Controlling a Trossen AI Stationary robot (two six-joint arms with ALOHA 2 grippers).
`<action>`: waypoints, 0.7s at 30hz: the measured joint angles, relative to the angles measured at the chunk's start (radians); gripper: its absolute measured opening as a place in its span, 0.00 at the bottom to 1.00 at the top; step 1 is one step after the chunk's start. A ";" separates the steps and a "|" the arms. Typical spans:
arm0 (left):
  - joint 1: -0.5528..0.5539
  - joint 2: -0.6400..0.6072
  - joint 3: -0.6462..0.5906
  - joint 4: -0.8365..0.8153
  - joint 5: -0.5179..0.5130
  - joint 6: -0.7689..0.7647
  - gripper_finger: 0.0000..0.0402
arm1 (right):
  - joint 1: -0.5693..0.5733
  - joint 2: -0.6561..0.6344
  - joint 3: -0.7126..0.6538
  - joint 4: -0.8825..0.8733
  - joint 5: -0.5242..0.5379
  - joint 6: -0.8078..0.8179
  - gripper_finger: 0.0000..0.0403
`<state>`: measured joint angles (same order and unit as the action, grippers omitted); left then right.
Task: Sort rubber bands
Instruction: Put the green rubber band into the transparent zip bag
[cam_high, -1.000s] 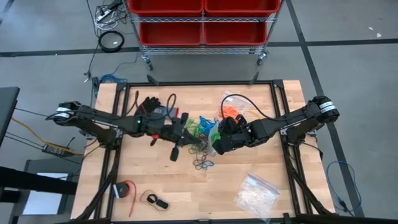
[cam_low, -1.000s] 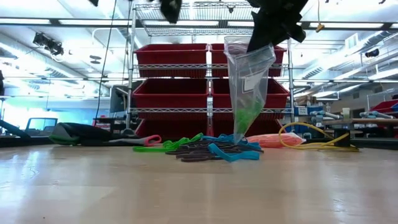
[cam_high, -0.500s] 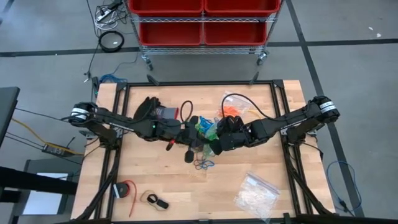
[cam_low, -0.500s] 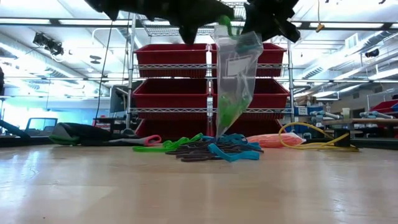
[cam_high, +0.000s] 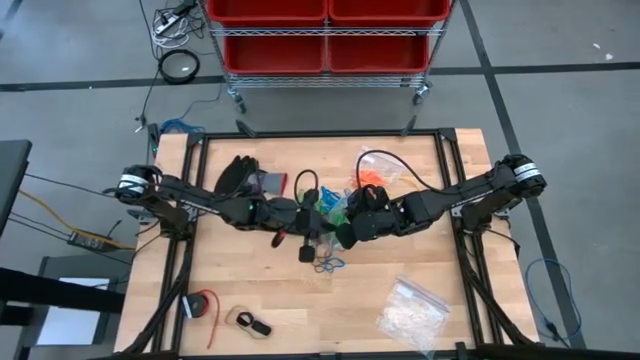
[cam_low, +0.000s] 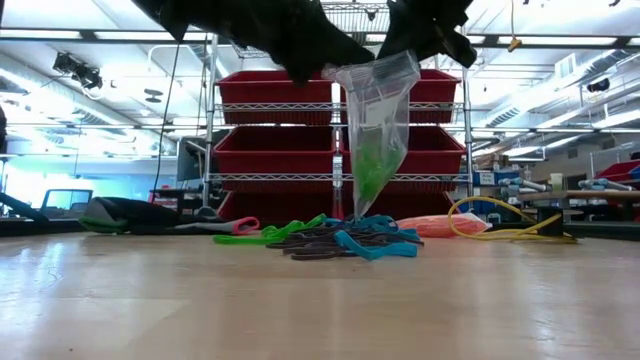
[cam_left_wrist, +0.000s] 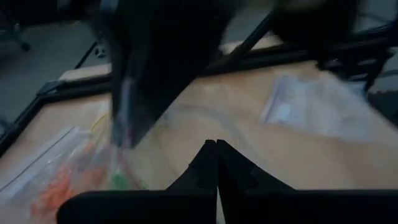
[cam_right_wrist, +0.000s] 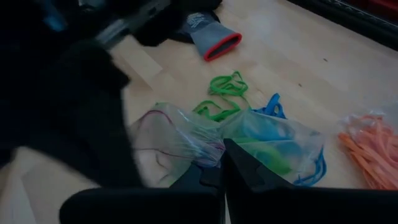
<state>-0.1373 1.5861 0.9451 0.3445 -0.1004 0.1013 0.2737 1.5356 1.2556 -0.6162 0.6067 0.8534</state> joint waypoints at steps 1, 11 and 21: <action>-0.007 -0.009 0.000 0.009 0.006 0.000 0.03 | -0.001 0.000 0.000 -0.002 0.000 0.000 0.00; -0.100 -0.067 0.029 -0.176 0.223 0.215 0.19 | -0.002 0.000 0.000 0.002 -0.002 0.004 0.00; -0.152 -0.067 0.029 -0.208 0.039 0.341 0.47 | -0.005 0.000 0.000 0.038 -0.026 -0.001 0.00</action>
<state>-0.2893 1.5196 0.9741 0.1370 -0.0614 0.4419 0.2686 1.5356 1.2556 -0.5780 0.5803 0.8524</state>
